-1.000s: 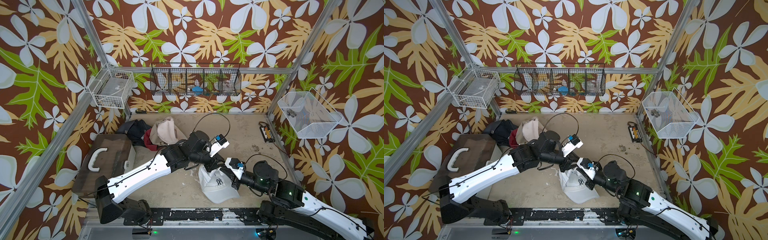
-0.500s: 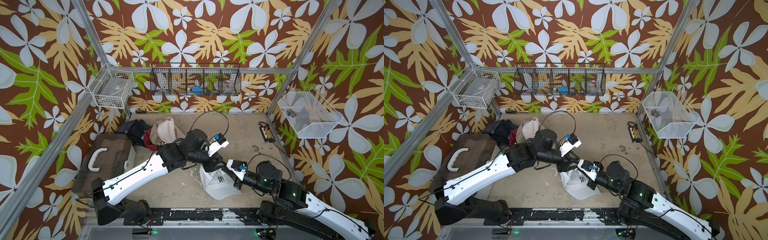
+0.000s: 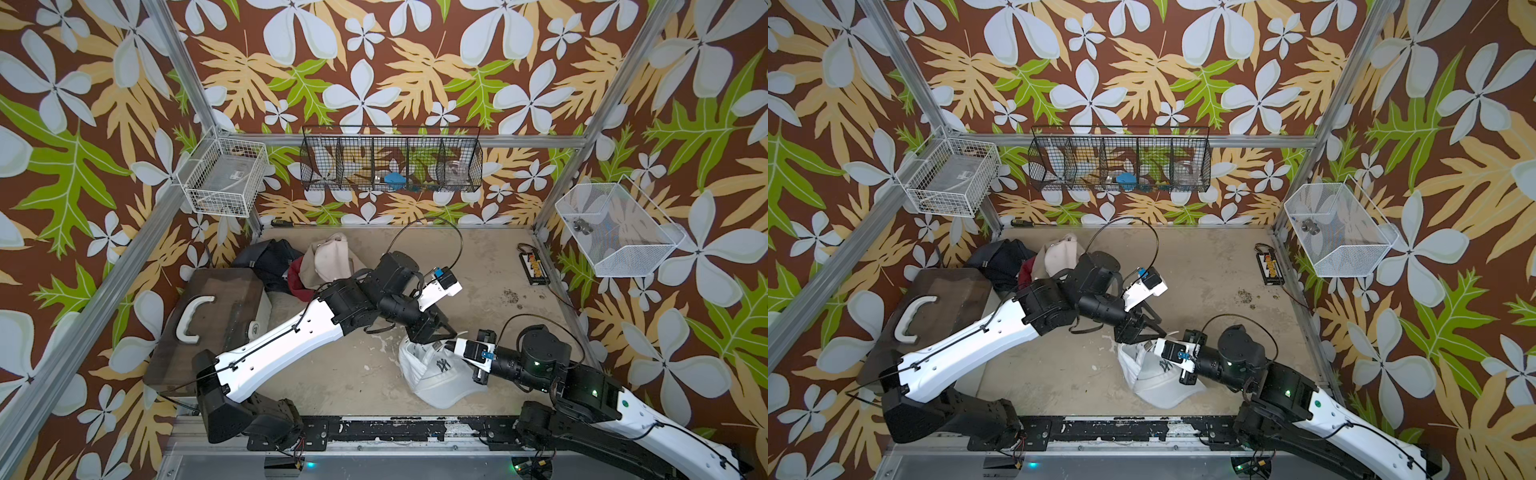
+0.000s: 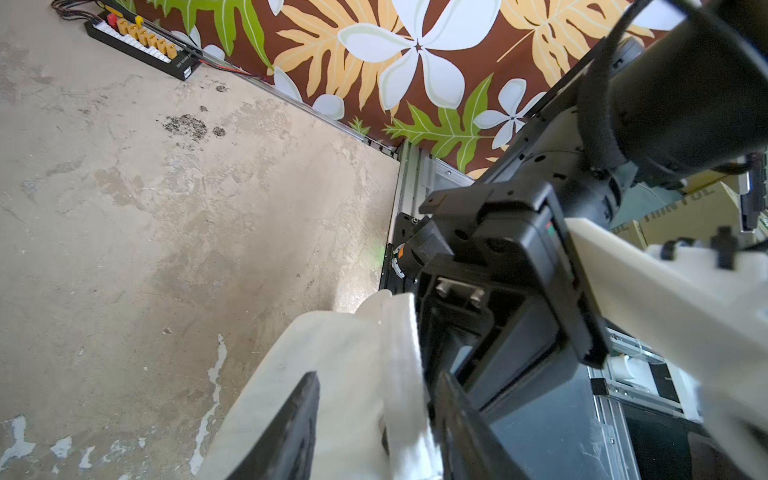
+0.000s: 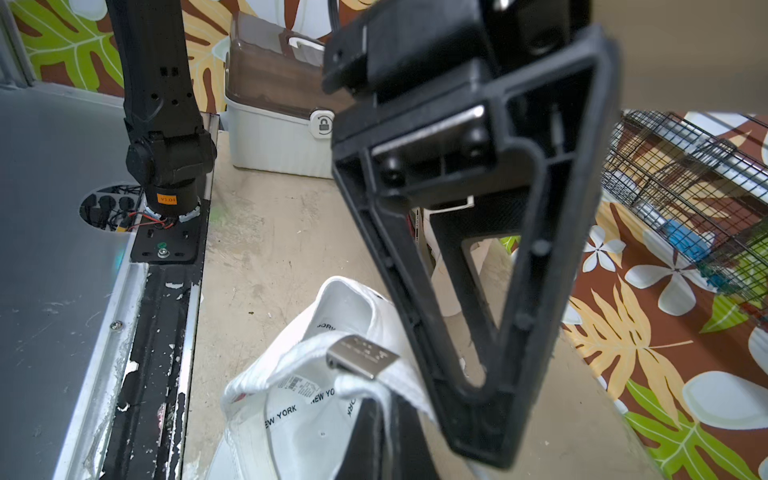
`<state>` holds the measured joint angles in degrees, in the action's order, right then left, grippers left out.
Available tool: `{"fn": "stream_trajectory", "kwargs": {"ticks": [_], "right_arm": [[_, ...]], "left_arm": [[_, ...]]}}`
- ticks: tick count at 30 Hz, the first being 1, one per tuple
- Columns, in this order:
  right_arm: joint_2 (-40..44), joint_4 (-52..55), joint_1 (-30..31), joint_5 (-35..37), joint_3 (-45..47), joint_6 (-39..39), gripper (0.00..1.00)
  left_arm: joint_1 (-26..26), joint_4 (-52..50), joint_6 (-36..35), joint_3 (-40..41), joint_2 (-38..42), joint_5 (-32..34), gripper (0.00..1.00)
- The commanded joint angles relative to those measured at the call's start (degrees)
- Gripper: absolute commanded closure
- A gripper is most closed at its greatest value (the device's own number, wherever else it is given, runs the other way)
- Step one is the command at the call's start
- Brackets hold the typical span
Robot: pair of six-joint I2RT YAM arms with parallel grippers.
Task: Open the adjustable buckle of the baseball cap
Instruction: Open the adjustable buckle on the baseball cap.
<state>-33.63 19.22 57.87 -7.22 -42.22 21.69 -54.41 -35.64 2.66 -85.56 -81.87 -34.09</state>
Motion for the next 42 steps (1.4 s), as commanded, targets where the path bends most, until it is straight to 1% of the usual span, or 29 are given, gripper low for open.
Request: {"fn": "stream_trajectory", "kwargs": {"ticks": [1, 6, 9, 14, 17, 25, 29, 35, 42], "right_arm": [[0.1, -2.4, 0.1, 0.2, 0.1, 2.3, 1.0], [0.1, -2.6, 0.1, 0.5, -0.1, 2.6, 1.0], [0.7, -2.8, 0.1, 0.7, -0.4, 2.8, 1.0], [0.7, -2.5, 0.1, 0.3, -0.9, 3.4, 1.0], [0.9, -2.5, 0.1, 0.4, -1.1, 3.5, 1.0], [1.9, -3.3, 0.0, 1.7, -1.0, 3.6, 1.0], [2.1, -3.6, 0.1, 2.6, -0.9, 3.4, 1.0], [2.4, -3.6, 0.1, 4.5, -0.7, 1.3, 1.0], [1.9, -3.4, 0.1, 10.2, -0.6, -3.1, 1.0]], "left_arm": [[0.1, -2.0, -1.9, -0.8, -0.3, -1.9, 0.53], [0.1, -2.5, -2.3, -0.8, -1.0, -4.0, 0.56], [0.1, -3.6, -2.8, -0.8, -1.7, -2.8, 0.57], [0.2, -4.0, -2.9, -1.0, -2.2, -4.4, 0.58], [0.1, -4.7, -3.3, -1.3, -2.5, -5.5, 0.62], [0.1, -6.0, -4.2, -1.7, -2.8, -8.6, 0.9], [0.2, -6.4, -4.5, -1.9, -2.3, -7.6, 1.0], [0.2, -5.6, -3.8, -2.4, -0.1, -5.3, 1.0], [0.1, -3.9, -2.3, -2.6, 2.8, -3.0, 1.0]]}}
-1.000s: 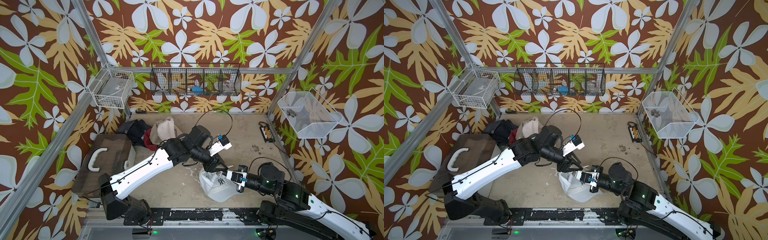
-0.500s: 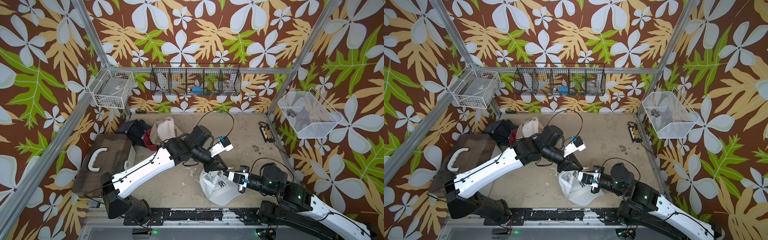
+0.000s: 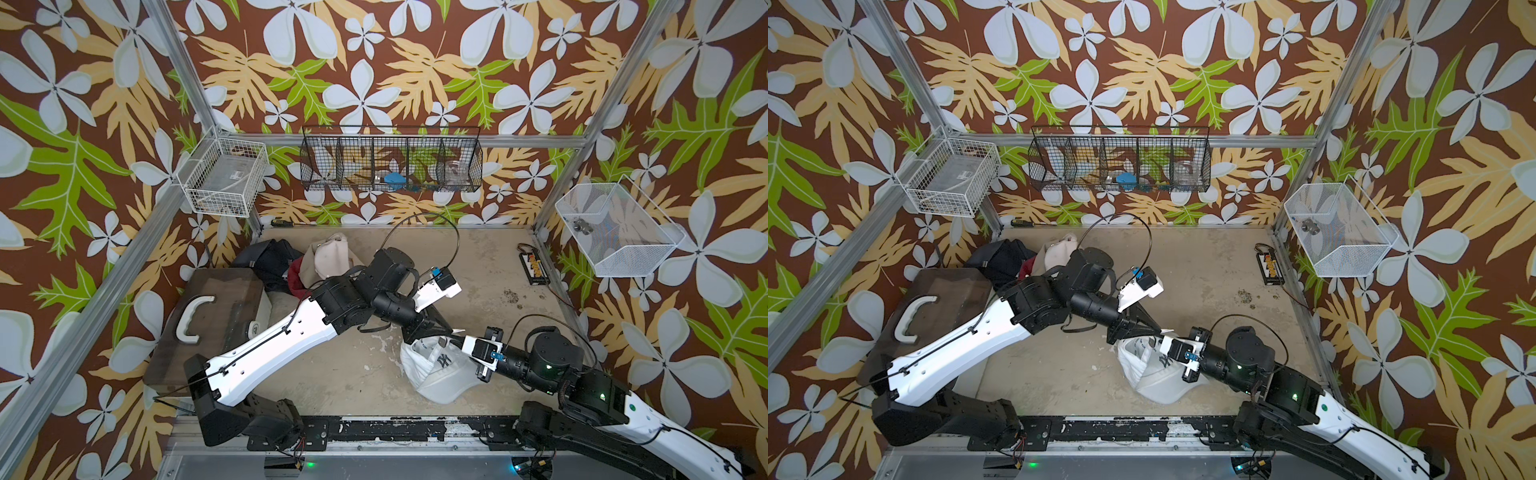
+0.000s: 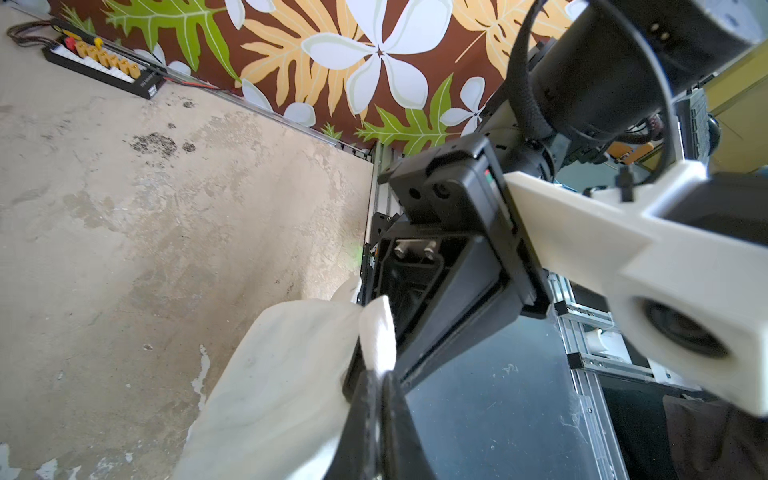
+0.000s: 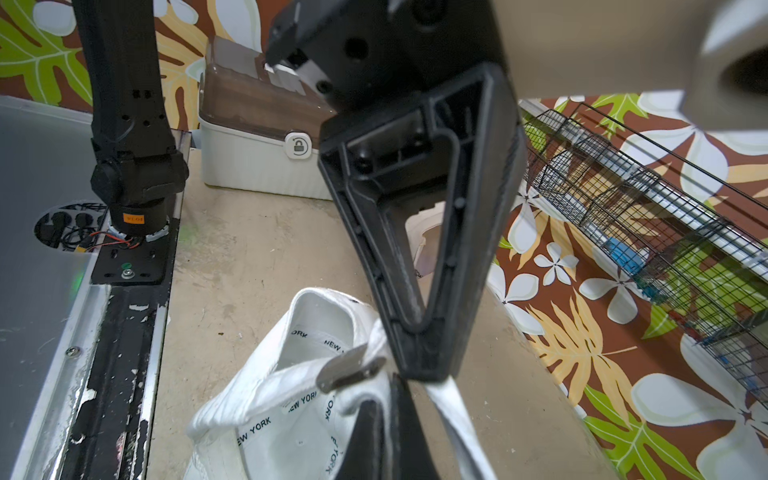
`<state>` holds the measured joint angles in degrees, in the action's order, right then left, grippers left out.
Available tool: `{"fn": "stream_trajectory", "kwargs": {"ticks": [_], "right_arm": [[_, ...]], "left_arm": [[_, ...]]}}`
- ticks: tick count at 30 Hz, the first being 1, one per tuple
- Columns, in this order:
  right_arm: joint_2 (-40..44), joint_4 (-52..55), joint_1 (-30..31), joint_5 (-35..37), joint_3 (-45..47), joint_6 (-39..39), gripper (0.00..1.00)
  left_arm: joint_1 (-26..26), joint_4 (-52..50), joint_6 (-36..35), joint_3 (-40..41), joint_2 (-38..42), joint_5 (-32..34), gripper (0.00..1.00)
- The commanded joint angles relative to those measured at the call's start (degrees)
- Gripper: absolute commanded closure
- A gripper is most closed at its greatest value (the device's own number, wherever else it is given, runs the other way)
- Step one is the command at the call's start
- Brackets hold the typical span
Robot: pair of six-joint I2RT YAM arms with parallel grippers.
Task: Open the adjustable buckle of the baseball cap
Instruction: Open the adjustable buckle on the baseball cap, then pull the adjustable strap on the baseball cap.
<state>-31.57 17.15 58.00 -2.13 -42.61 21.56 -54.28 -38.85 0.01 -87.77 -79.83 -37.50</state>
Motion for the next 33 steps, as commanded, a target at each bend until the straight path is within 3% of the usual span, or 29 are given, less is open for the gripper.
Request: {"fn": "stream_trajectory", "kwargs": {"ticks": [1, 14, 20, 24, 28, 33], "right_arm": [[0.0, -1.4, -0.1, 5.7, -0.2, -3.5, 1.0], [1.3, -3.3, -0.1, 15.8, -1.4, -11.3, 1.0], [0.6, -3.3, -0.1, 16.9, -2.8, -13.0, 1.0], [0.4, -3.6, -0.1, 17.7, -2.8, -13.3, 1.0], [0.0, -3.7, -0.1, 18.6, -3.4, -13.8, 1.0], [-1.1, -3.2, -0.1, 19.8, -4.9, -14.5, 1.0]], "left_arm": [[0.0, -0.7, 0.4, -0.5, 1.0, 0.5, 1.0], [0.0, 3.3, 2.3, 5.1, 5.1, 2.8, 1.0], [0.0, 10.8, 4.6, 10.6, 10.4, 5.7, 1.0], [0.0, 17.5, 6.8, 16.1, 15.9, 9.6, 0.86], [0.0, 20.2, 8.3, 18.9, 18.7, 13.4, 0.52], [-0.1, 23.1, 9.8, 22.3, 20.8, 17.6, 0.32]]}}
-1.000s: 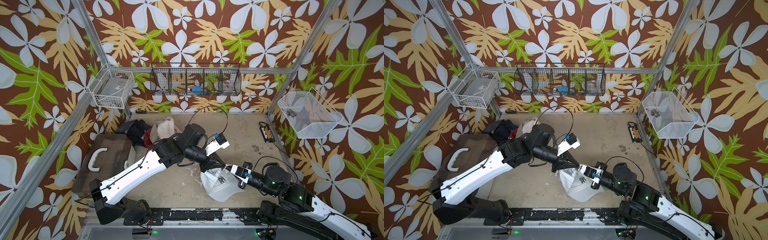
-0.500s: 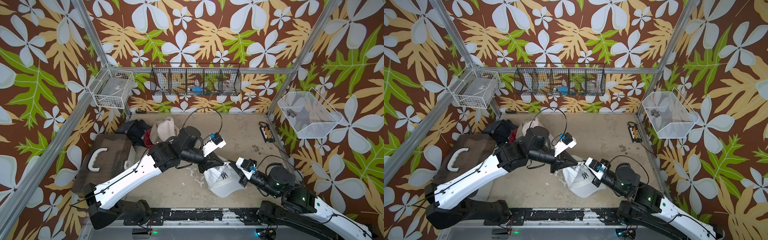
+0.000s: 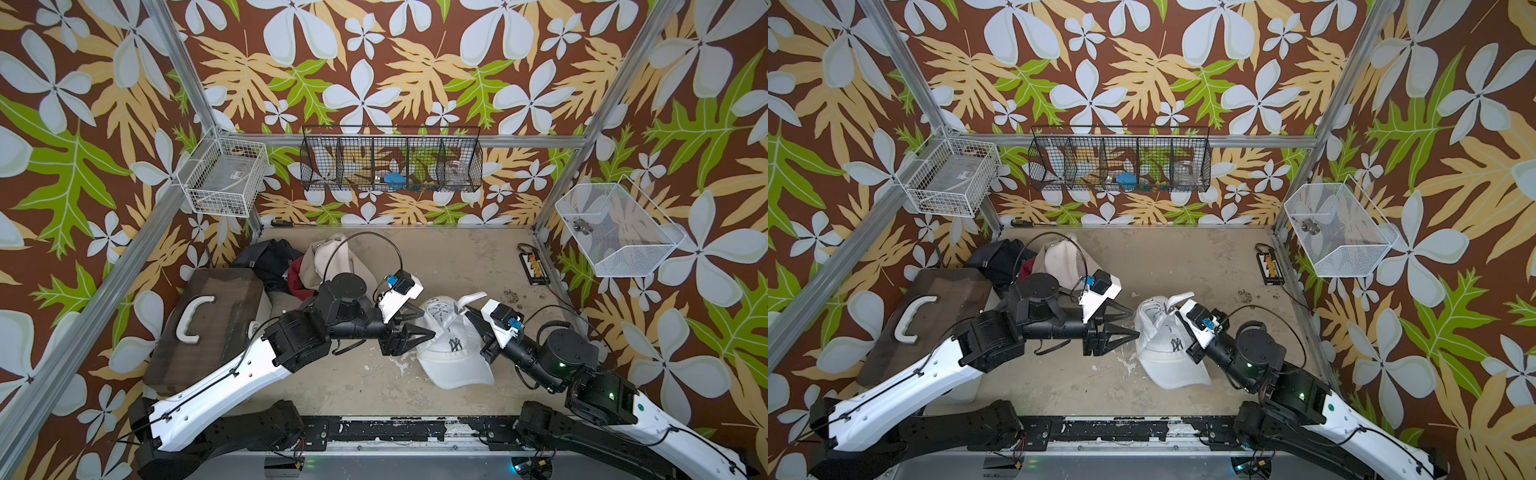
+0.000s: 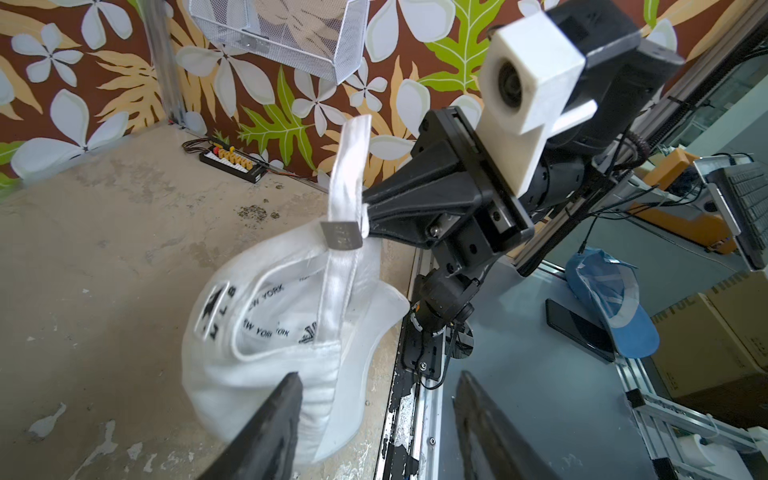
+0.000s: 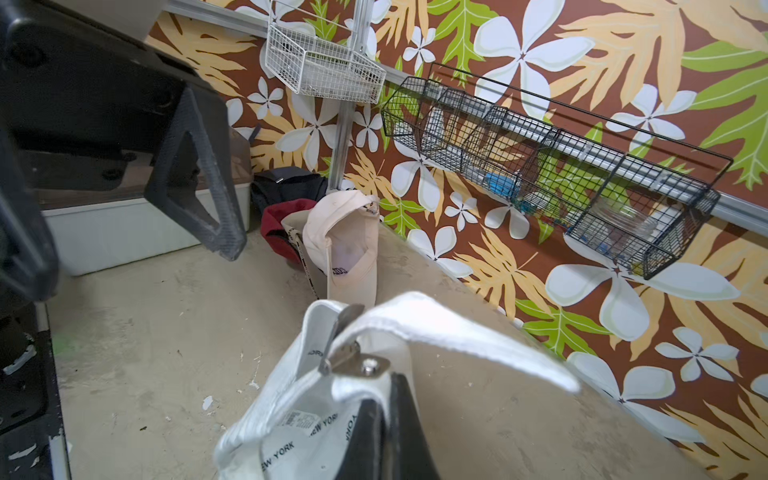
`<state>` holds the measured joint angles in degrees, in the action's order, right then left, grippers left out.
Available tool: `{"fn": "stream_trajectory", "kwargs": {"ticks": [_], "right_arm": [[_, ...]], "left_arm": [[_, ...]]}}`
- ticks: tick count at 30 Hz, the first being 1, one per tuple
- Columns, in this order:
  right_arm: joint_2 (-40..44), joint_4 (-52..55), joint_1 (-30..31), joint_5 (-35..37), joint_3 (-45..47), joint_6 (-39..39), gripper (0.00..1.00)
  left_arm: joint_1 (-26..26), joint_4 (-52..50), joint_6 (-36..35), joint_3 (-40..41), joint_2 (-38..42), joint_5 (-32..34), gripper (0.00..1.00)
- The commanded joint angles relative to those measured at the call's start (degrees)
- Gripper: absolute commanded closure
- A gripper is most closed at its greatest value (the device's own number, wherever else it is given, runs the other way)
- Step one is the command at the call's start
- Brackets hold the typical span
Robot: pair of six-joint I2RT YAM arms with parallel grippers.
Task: Open the adjustable buckle of the baseball cap
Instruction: Pull the adjustable strap on the baseball cap.
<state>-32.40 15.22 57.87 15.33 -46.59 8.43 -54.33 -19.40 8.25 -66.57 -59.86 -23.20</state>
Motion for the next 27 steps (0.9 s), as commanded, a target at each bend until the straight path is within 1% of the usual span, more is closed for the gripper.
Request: {"fn": "stream_trajectory", "kwargs": {"ticks": [1, 5, 14, 18, 22, 27], "right_arm": [[-0.5, -1.1, 0.1, 2.4, -1.1, -1.4, 1.0], [-1.3, -0.7, 0.1, 2.6, -1.9, -1.6, 1.0], [-2.3, -1.0, 0.1, 1.0, -2.3, -2.7, 1.0], [-2.5, -1.3, 0.1, 0.5, -2.4, -3.2, 1.0], [-2.6, -1.5, 0.1, -0.1, -2.4, -3.8, 1.0], [-2.3, -1.4, 0.1, -0.7, -2.4, -4.4, 1.0]], "left_arm": [[0.0, 4.5, 1.8, 1.8, 1.1, 3.7, 0.3], [-0.1, 7.2, 2.6, 3.7, 1.9, 4.4, 0.27], [-1.9, 10.8, 2.1, 3.7, 1.2, 8.2, 0.26], [-2.9, 12.1, 2.3, 3.5, -0.4, 7.7, 0.27], [-4.2, 12.5, 1.9, 3.1, -2.1, 8.7, 0.29], [-4.6, 14.2, 1.7, 3.2, -3.2, 8.9, 0.31]]}}
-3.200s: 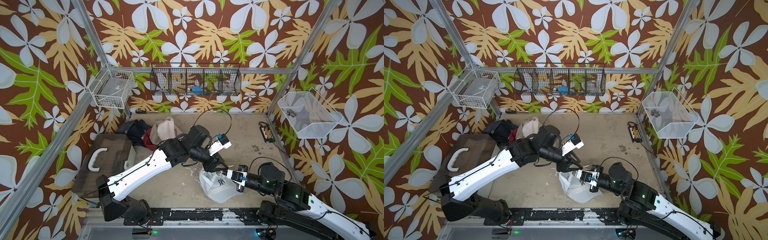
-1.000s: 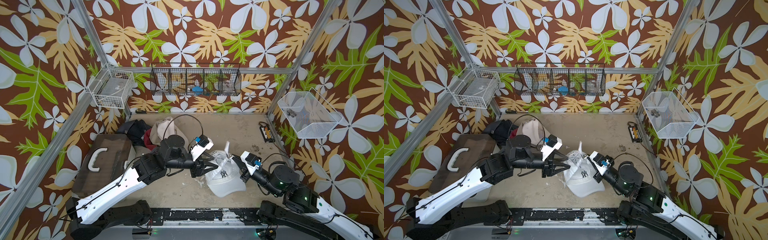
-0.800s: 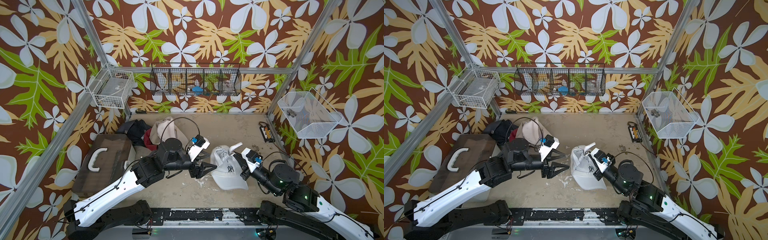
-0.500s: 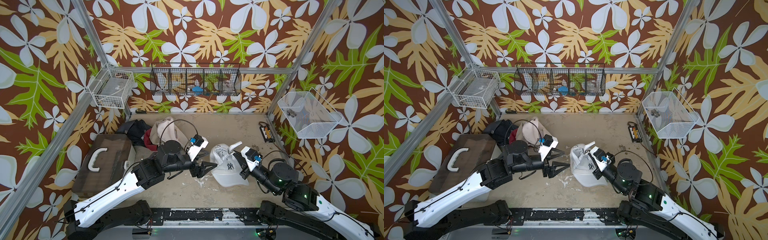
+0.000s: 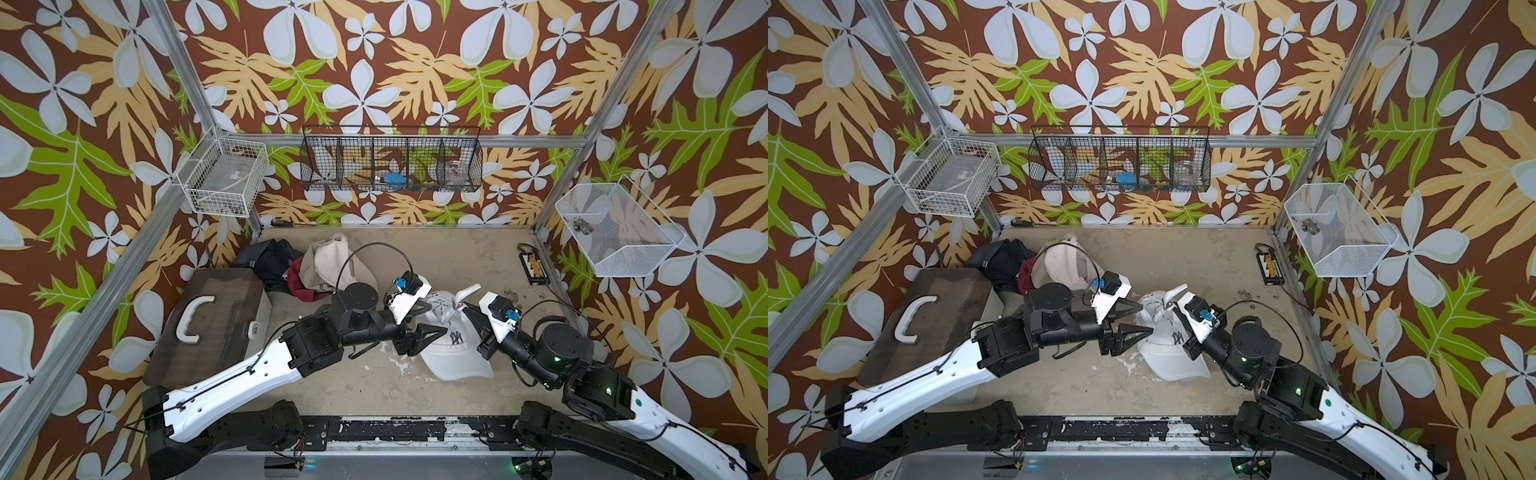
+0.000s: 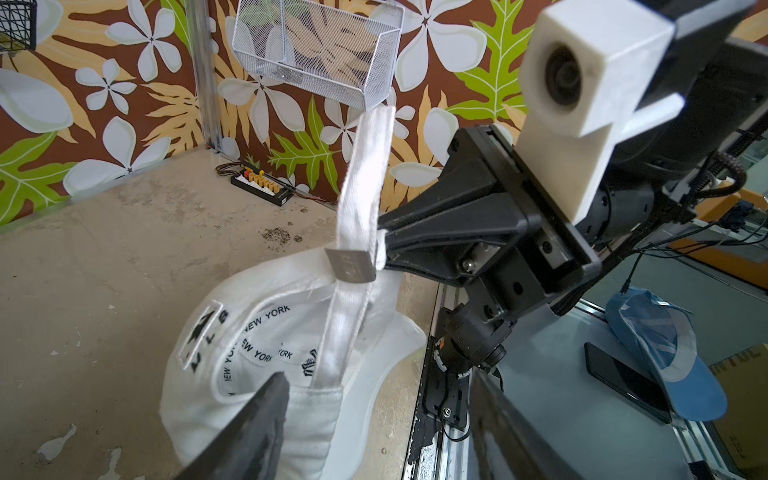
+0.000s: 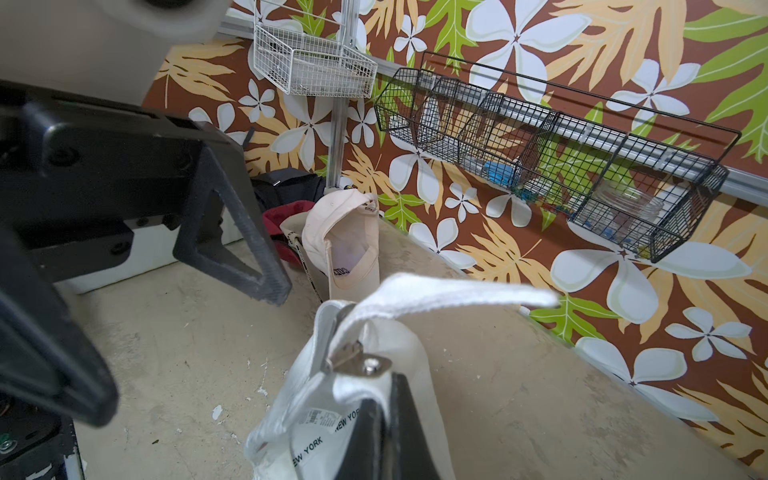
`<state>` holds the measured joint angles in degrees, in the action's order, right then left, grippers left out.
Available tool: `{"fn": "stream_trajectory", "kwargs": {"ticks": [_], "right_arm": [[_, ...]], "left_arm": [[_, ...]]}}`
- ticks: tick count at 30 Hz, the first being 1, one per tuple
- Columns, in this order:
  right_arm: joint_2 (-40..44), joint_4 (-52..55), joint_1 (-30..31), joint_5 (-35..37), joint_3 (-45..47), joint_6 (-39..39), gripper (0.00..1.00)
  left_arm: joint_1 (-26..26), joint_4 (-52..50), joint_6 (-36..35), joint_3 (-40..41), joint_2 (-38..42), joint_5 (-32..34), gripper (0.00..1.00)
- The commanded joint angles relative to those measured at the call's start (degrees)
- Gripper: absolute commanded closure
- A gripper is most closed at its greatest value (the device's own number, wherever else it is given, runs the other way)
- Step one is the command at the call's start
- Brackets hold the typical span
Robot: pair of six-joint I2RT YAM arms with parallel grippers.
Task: Open the adjustable buckle of the baseball cap
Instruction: Pull the adjustable strap on the baseball cap.
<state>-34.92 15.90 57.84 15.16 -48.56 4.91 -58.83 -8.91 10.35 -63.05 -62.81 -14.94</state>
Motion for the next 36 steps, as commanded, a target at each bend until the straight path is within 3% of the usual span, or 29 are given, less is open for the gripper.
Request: {"fn": "stream_trajectory", "kwargs": {"ticks": [1, 23, 36], "right_arm": [[0.2, -2.1, 0.1, -0.7, -0.5, -0.9, 1.0], [0.6, -2.6, 0.1, -2.8, 0.0, -2.3, 1.0], [1.0, -2.5, 0.0, -3.6, 0.0, -2.7, 1.0]], "left_arm": [[-0.1, 3.8, -0.4, -0.4, -0.6, 0.5, 0.31], [-0.7, 5.1, -0.6, -1.8, -5.1, -0.7, 0.44], [-0.7, 6.4, -0.7, -2.2, -6.9, -0.4, 0.6]]}}
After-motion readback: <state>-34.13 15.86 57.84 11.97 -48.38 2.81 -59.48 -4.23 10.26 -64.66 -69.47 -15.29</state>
